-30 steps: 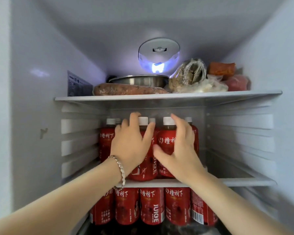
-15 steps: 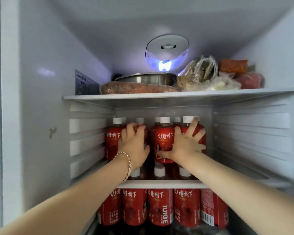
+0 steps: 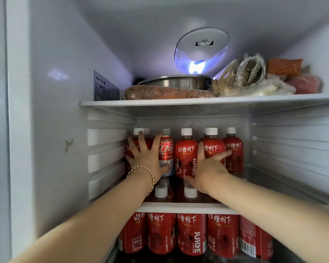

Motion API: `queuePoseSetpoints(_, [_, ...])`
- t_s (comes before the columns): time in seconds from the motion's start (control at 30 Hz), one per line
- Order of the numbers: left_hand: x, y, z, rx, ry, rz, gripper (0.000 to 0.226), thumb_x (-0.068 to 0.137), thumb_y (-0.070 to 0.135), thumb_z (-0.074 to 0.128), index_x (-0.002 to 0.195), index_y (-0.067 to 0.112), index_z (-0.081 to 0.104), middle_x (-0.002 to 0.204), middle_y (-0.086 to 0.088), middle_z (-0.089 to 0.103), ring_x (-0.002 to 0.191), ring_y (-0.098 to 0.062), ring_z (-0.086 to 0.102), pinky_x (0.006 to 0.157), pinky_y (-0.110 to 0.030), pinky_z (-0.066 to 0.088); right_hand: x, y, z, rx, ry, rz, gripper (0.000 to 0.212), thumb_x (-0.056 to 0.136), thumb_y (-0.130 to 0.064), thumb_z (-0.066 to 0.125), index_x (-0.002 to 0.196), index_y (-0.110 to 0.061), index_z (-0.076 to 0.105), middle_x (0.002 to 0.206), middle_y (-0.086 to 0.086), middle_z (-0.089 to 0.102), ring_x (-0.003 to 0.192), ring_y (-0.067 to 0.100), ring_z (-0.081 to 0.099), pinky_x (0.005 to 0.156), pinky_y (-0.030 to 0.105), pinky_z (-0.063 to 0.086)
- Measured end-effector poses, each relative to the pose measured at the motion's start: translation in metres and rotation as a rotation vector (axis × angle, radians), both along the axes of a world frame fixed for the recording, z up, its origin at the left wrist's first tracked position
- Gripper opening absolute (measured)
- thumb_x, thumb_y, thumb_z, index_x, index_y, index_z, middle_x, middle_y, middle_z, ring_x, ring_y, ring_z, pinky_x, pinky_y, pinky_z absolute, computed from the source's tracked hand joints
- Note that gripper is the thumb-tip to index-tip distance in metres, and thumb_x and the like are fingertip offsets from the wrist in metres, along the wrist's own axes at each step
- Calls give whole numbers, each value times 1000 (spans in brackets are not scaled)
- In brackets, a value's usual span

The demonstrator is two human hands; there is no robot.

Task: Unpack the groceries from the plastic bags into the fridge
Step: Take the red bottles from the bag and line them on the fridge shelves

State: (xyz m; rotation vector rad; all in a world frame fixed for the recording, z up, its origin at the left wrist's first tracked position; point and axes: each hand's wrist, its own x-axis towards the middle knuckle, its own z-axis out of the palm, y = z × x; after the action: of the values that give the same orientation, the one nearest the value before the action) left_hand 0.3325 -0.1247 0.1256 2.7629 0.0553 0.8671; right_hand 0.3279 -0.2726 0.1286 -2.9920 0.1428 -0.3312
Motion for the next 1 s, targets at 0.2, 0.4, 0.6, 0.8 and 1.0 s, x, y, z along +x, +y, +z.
queuePoseSetpoints(0.2, [0,-2,-2,-2,8,-9,94,82,47,65,147,39,-2,154,-10,-20,139,-43,-19,112,-62,10,9,6,-4,-100,-23,-66,94,83,-70,45,148,-13,9,135,25,47,120,42,52,86,41,53])
queuePoseSetpoints(0.4, [0,3,-6,0,9,-22,93,83,46,64,147,39,-3,154,-10,-18,139,-43,-19,112,-61,8,5,23,-6,-149,91,-186,97,82,-77,30,151,-14,4,142,43,24,127,51,38,88,44,51])
queuePoseSetpoints(0.6, [3,9,-1,24,40,-21,90,87,44,59,148,38,-7,155,-10,-12,138,-43,-22,111,-61,9,-16,9,-5,-61,-23,38,53,88,-52,54,121,-11,54,122,11,59,111,28,58,81,31,50])
queuePoseSetpoints(0.8, [-20,10,15,-85,94,-65,59,89,24,58,142,21,32,151,-15,14,139,-36,20,109,-43,34,-67,-11,10,-43,-159,396,21,91,-37,52,89,-17,57,93,0,62,84,18,58,70,32,48])
queuePoseSetpoints(1.0, [-105,-13,9,-35,162,-25,20,89,23,50,93,9,64,104,-11,67,96,-28,62,73,-28,45,-110,-19,3,31,-355,663,14,92,-29,53,101,-21,59,87,-5,64,81,17,61,68,31,49])
